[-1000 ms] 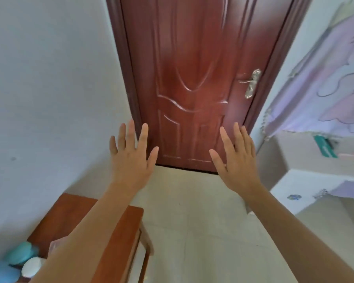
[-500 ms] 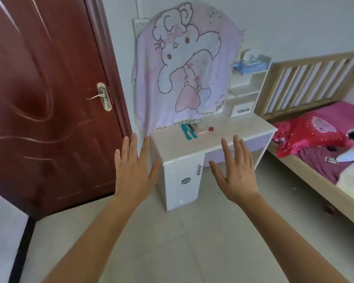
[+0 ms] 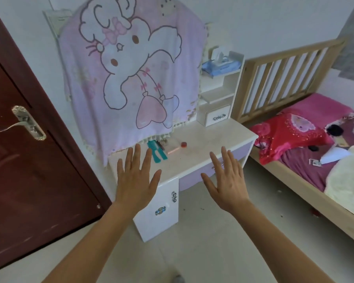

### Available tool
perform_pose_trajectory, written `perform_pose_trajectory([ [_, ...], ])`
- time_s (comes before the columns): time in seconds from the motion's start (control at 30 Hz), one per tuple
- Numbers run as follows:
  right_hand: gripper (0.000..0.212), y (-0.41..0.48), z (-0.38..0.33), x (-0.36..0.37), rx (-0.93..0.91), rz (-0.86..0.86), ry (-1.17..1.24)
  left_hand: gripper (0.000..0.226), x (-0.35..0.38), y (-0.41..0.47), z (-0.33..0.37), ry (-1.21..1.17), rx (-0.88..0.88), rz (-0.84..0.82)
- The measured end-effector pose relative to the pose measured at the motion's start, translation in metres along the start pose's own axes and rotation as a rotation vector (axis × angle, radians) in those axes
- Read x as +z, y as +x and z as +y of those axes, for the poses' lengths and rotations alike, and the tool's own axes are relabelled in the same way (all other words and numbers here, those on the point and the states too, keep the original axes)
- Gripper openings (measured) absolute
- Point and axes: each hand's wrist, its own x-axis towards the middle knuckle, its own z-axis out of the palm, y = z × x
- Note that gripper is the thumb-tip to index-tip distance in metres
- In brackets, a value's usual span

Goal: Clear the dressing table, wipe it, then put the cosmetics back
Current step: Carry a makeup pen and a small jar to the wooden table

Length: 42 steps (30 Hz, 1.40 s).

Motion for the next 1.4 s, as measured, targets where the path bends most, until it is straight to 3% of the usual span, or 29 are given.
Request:
perform_pose_trajectory([
  [0.3,0.069,0.164,0.036,0.033,-0.064,-0.103,-0.082,0.072,0.039,0.174,-0.009,-0.015,-0.009,-0.084],
  [0.63,0.058,0.305,0.080,0.157,-0.208,-0.317,-0.013,0.068,0.145,0.258,-0.031,0.052,-0.147,-0.342],
  [0.9,0.057,0.402,0.110,0.225,-0.400,-0.561,0.059,0.067,0.214,0.306,-0.032,0.036,-0.382,-0.556],
  [1.1,0.069,0.421,0.126,0.273,-0.410,-0.824,0.029,0.062,0.261,0.322,-0.012,-0.026,-0.398,-0.641],
  [1.27,0.061,0.412,0.124,0.311,-0.411,-0.874,0.042,0.035,0.311,0.330,-0.011,-0.056,-0.300,-0.619],
  [1.4,0.056,0.403,0.117,0.332,-0.328,-0.876,0.078,0.030,0.340,0.335,-0.016,-0.058,-0.215,-0.629],
])
